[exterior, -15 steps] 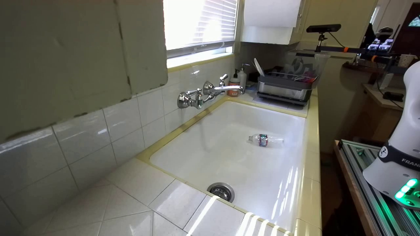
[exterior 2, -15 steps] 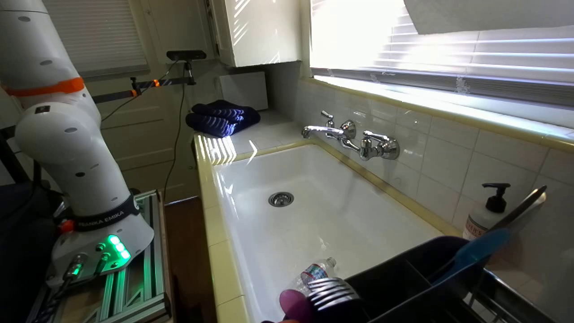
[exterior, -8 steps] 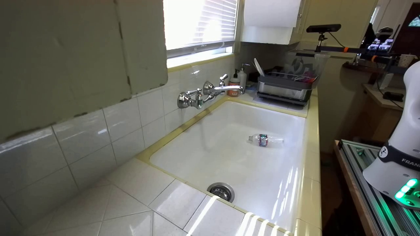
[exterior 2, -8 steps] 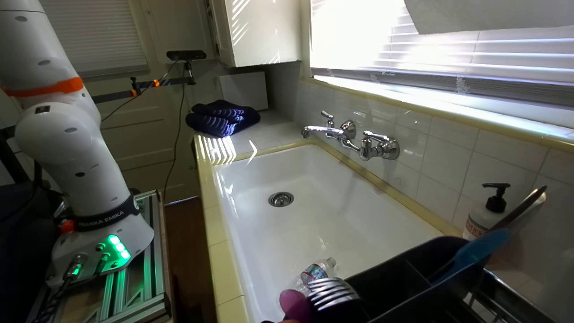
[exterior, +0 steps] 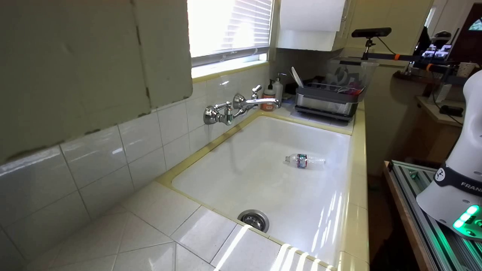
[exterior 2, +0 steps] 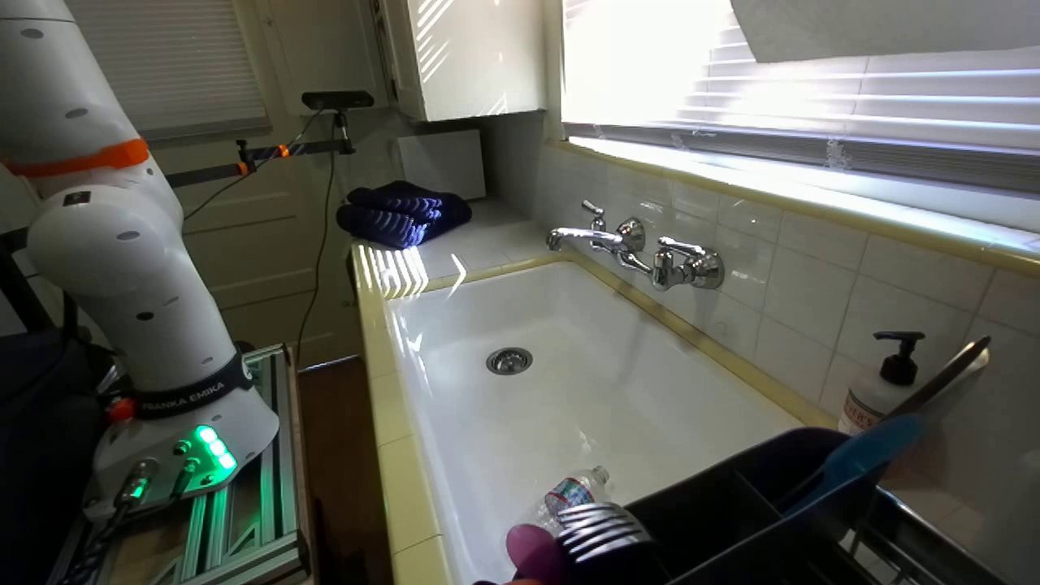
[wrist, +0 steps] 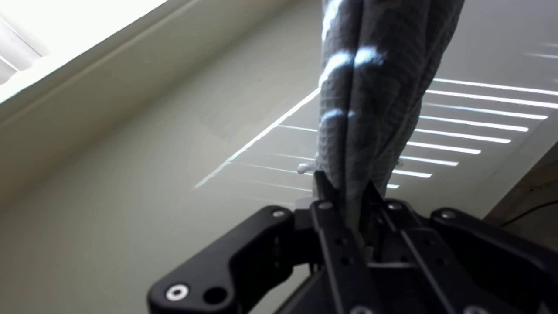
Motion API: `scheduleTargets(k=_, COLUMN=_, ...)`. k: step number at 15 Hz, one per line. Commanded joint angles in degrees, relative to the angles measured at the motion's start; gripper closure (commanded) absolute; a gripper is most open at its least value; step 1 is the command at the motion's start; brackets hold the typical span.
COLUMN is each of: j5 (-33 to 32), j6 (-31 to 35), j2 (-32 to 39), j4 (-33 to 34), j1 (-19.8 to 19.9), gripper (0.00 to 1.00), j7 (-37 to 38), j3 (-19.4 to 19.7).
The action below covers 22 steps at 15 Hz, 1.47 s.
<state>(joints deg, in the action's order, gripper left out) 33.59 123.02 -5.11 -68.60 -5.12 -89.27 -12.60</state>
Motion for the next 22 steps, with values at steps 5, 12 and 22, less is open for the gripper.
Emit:
scheduleTargets(k=5, j5=-1.1, j6=-1.2, j2=-1.2, j4=-2.4, j1=-0.1, gripper=0.96, j7=-0.7, j3=-0.2)
scheduleTargets(k=12, j5=-1.6, j6=-1.5, j2=-1.5, j4=-2.1, j1=-0.3, gripper=0.96, j7=-1.8, j3=-1.4)
scheduleTargets(k=22, j5=-2.8, j6=-2.6, j2=-1.4, j4=-3.2, j1=0.3, gripper=0.96, j7=-0.9, j3=-0.9)
